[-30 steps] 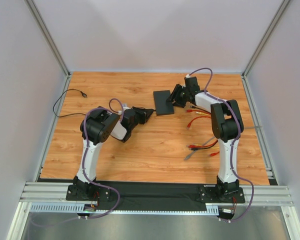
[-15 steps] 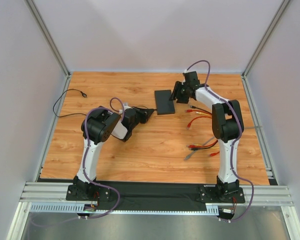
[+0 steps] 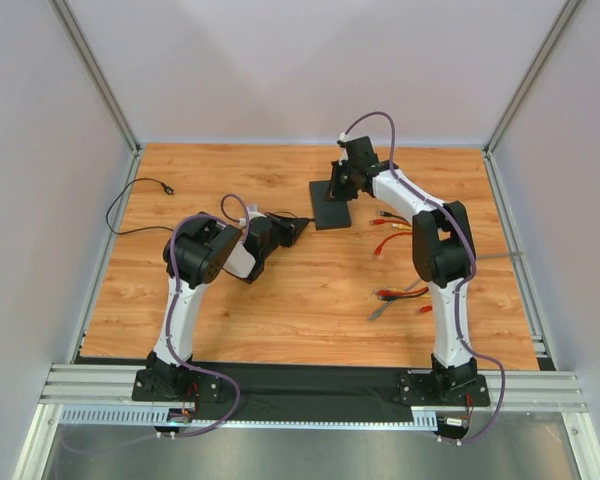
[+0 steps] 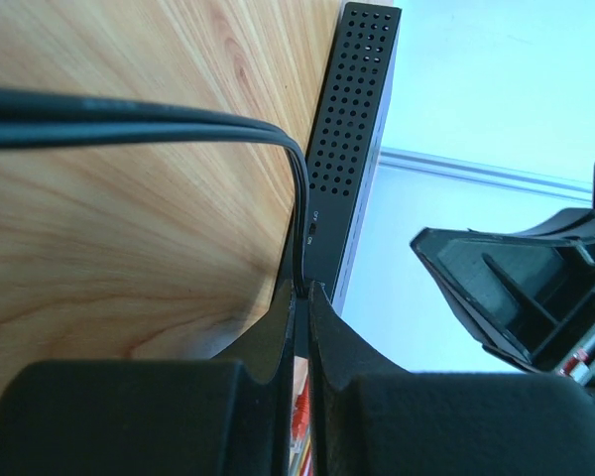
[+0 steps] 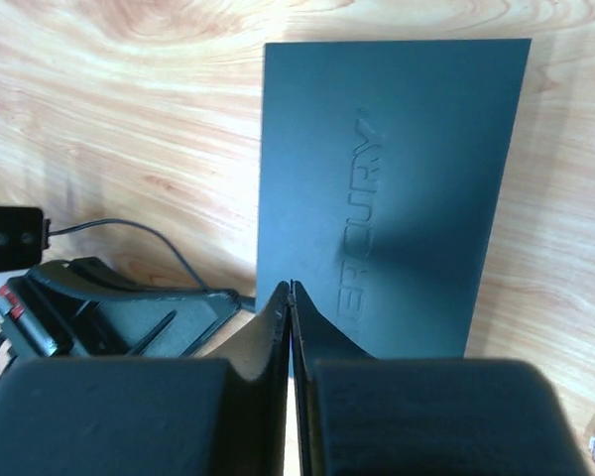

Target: Pull the plug from the switch port

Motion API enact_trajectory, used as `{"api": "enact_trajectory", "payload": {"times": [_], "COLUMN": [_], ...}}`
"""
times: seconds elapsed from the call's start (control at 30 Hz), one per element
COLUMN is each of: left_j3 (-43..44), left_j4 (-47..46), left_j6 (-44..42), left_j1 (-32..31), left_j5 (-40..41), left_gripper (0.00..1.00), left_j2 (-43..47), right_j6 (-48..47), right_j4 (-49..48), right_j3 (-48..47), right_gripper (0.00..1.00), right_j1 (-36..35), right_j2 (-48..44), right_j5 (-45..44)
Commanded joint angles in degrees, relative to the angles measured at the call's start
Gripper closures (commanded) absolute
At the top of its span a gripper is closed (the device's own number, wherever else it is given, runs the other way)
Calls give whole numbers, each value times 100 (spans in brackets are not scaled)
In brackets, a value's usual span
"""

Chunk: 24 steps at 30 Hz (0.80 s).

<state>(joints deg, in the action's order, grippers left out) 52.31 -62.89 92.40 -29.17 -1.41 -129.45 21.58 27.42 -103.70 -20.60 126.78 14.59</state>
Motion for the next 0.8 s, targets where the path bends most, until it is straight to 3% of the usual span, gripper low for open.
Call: {"api": "enact_trajectory", "payload": {"times": [0.0,0.77], "left_j3": [-20,-63], "left_j4": [251,-232], "left_j6": [120,445], "left_j1": [-19,60], "left_j5": [-184,-316], "left_gripper": [100,100], "left_j2": [-353,-599], "right_j6": [-145,-304], "right_j4": [219,1370], "right_j3": [-404,-1354], "right_gripper": [100,100], "right_j1": [30,-216], "right_j2": [294,1076], "right_j5": [-17,-1423]}}
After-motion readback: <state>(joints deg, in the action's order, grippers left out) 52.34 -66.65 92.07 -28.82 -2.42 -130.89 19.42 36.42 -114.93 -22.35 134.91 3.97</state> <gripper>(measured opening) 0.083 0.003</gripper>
